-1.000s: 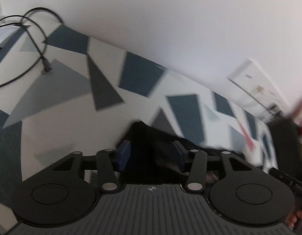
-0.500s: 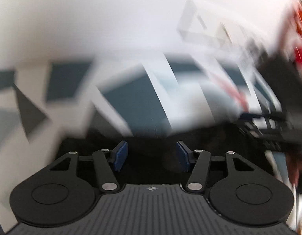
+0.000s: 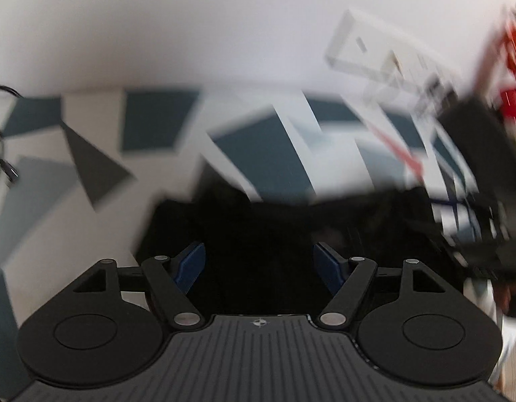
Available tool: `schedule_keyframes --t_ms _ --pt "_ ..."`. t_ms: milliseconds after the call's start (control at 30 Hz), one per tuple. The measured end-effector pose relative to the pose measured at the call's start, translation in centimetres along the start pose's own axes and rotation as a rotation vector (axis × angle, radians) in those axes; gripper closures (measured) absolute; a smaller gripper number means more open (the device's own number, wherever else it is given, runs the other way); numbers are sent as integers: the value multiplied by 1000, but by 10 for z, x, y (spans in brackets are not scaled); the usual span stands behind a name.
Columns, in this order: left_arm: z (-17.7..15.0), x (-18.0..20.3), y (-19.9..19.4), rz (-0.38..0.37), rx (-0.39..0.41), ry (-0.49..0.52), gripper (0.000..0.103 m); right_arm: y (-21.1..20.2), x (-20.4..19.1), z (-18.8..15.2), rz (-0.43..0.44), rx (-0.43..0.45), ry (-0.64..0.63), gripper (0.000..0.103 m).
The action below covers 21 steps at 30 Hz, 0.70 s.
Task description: Fold clothes
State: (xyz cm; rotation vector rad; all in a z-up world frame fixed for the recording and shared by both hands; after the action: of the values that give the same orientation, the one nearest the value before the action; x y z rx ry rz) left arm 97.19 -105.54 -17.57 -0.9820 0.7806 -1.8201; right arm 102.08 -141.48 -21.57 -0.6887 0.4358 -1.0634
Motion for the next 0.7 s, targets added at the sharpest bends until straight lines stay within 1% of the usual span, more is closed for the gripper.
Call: schedule_keyframes --t_ms 67,133,233,267,300,333,367,433,533,567,600,633,667,700 --pt "-17 8 3 -2 -38 12 30 11 -25 8 32 -3 -112 53" --pt "-31 10 6 21 -57 15 30 25 -44 12 63 -25 -218 54" --pt "-40 9 -1 16 -49 -7 30 42 -60 12 103 -91 -320 56" --pt "-43 7 -2 14 -49 -21 30 46 -62 13 98 -101 -338 63" --pt "-45 5 -4 12 -48 -34 30 50 -61 15 103 -111 -334 84" --pt "-47 2 -5 14 -47 -43 30 52 -57 19 114 -112 -299 97" --pt "-49 0 -5 19 -47 -47 30 54 -53 25 125 -111 -260 101" --pt "-52 -5 -6 30 -49 -53 30 57 -40 39 91 -66 -201 101" --pt "-55 -11 -7 39 -54 -65 30 60 -9 59 -35 1 -86 100" --pt "-56 -12 -8 40 -56 -70 30 61 2 65 -79 24 -47 93" --pt "-57 -14 -9 41 -58 -76 30 57 10 67 -96 38 -1 71" --pt "-57 -16 -11 45 -60 -82 30 52 18 68 -108 51 47 62" --pt "-57 -19 -13 51 -60 -90 30 47 26 69 -119 64 95 60" --pt "-57 -22 -16 56 -59 -101 30 38 31 67 -98 71 146 58"
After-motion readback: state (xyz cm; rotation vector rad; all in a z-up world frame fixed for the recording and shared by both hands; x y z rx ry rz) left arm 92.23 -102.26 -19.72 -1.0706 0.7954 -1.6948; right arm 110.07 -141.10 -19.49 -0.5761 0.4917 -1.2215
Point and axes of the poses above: each gripper's, at about its wrist camera, not at the fingertips, and y roughly the way its jaws point, x to its right, z to its top, the point moved 9 cm from there along y, roughly the way its jaws point, and after that the axes turned 5 degrees about -y, right-handed, at the moved point
